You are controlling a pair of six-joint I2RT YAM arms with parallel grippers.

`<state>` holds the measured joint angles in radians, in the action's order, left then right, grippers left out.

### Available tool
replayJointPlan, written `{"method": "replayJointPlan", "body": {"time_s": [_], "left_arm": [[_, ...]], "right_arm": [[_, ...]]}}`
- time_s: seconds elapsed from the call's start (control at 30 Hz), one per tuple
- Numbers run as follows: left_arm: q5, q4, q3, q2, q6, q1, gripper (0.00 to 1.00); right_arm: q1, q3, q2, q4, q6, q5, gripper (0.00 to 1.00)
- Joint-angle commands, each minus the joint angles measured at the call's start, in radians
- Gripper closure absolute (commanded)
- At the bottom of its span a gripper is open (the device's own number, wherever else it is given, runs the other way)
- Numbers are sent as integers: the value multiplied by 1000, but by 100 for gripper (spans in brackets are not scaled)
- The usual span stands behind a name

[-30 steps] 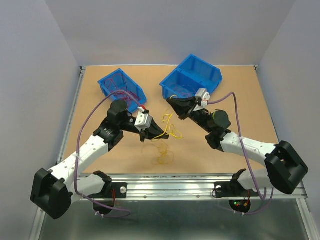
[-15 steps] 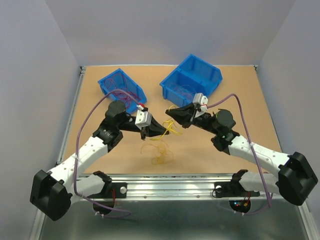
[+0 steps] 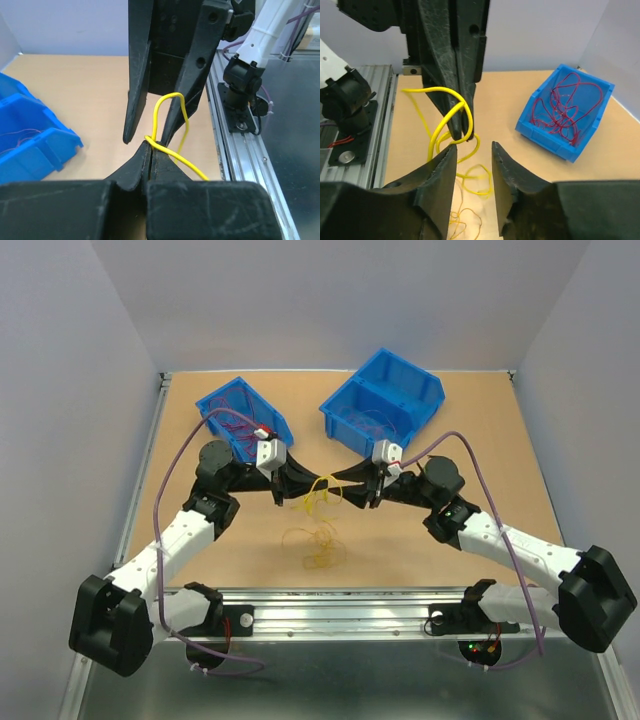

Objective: Untangle the cables

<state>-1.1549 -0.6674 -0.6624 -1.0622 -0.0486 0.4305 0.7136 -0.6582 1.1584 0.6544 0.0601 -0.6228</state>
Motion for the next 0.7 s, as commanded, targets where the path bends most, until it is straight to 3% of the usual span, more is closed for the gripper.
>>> {"method": "replayJointPlan", "body": {"time_s": [0.0,0.43,0.67], "left_arm": [[-68,-72,-37,-45,-54,-4,100],[-121,-72,-48,-85,-56,-6,100],[-123,-70,-37,-64,-45,-4,100]], "right_arm": [[-5,2,-16,7,21,-58,58],[-3,-9,6,-8,32,-132,16],[-5,-80,63,-98,24,-118,11]]}}
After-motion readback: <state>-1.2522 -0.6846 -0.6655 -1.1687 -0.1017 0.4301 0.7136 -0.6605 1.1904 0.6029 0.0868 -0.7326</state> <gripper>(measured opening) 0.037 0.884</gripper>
